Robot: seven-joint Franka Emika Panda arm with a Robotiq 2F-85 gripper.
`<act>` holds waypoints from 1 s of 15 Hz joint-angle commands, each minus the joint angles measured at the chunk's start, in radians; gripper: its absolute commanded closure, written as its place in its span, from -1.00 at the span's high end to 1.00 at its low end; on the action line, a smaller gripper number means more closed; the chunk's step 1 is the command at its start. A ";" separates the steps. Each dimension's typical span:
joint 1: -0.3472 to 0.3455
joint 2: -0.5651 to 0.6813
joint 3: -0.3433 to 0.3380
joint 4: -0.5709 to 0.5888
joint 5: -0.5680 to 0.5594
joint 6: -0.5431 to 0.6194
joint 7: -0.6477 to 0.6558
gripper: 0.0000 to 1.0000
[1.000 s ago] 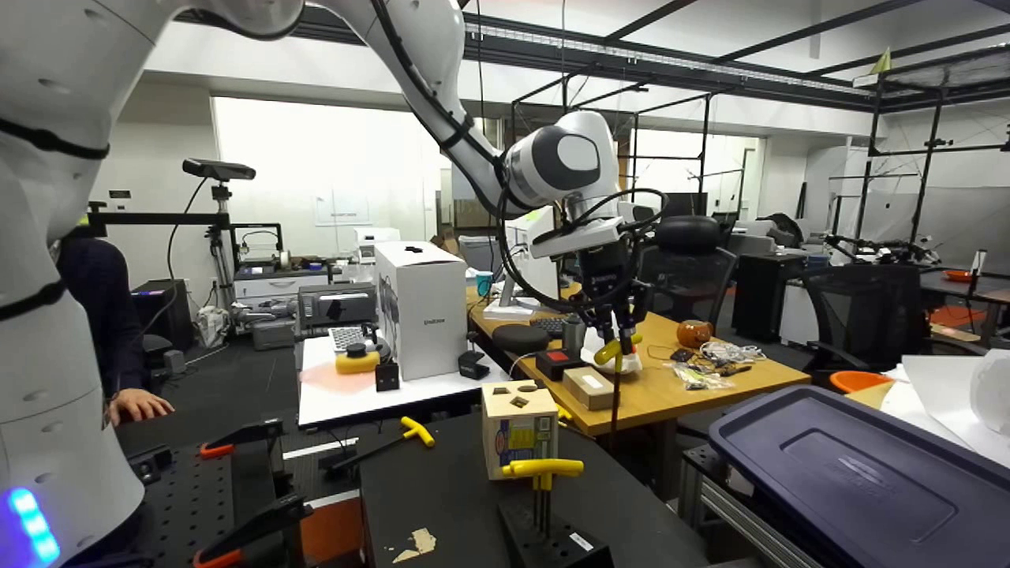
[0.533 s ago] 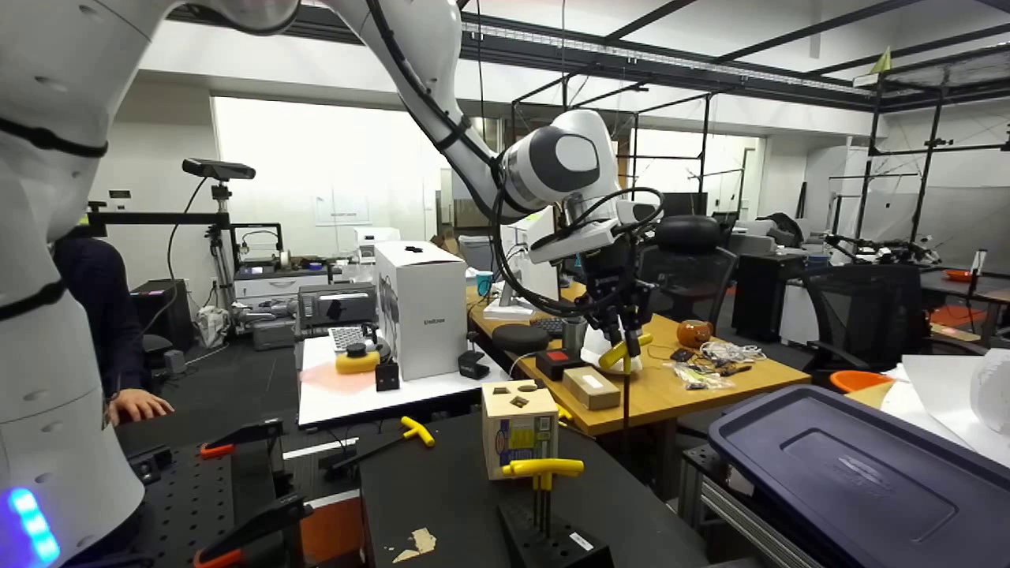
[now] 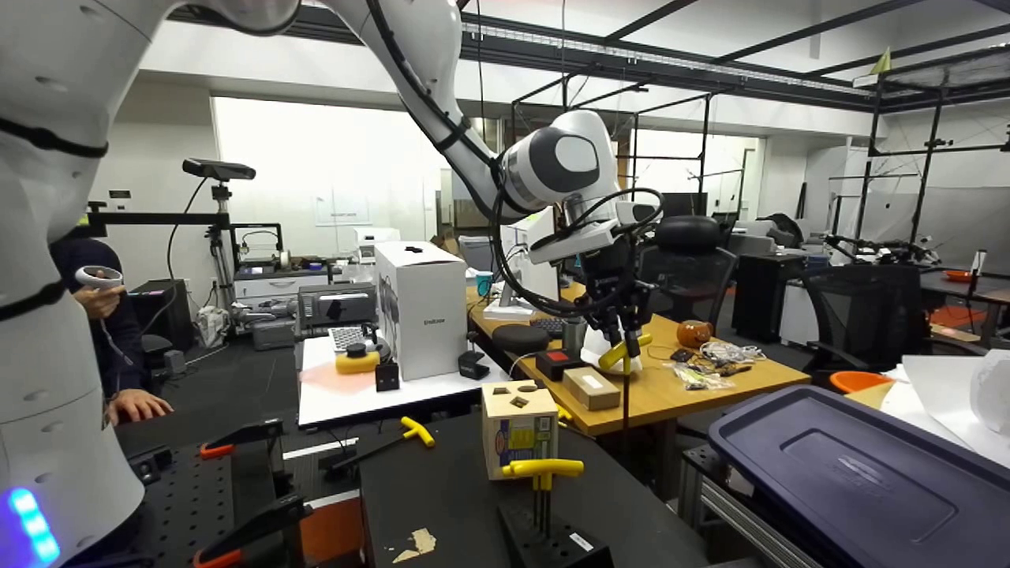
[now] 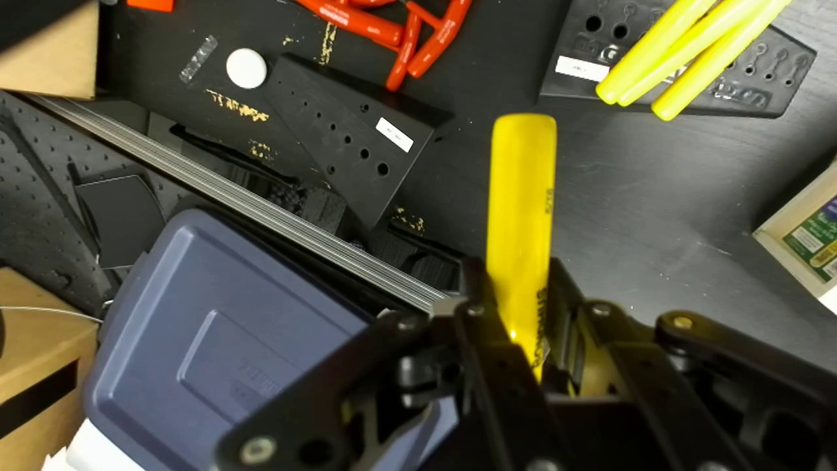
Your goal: Pick up the yellow object tool and put it among the other yellow tools
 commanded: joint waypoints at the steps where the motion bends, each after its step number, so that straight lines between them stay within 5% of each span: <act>1: 0.018 0.039 -0.033 0.044 -0.026 0.007 0.078 -0.89; 15: 0.041 0.140 -0.225 0.185 -0.122 -0.043 0.381 -0.89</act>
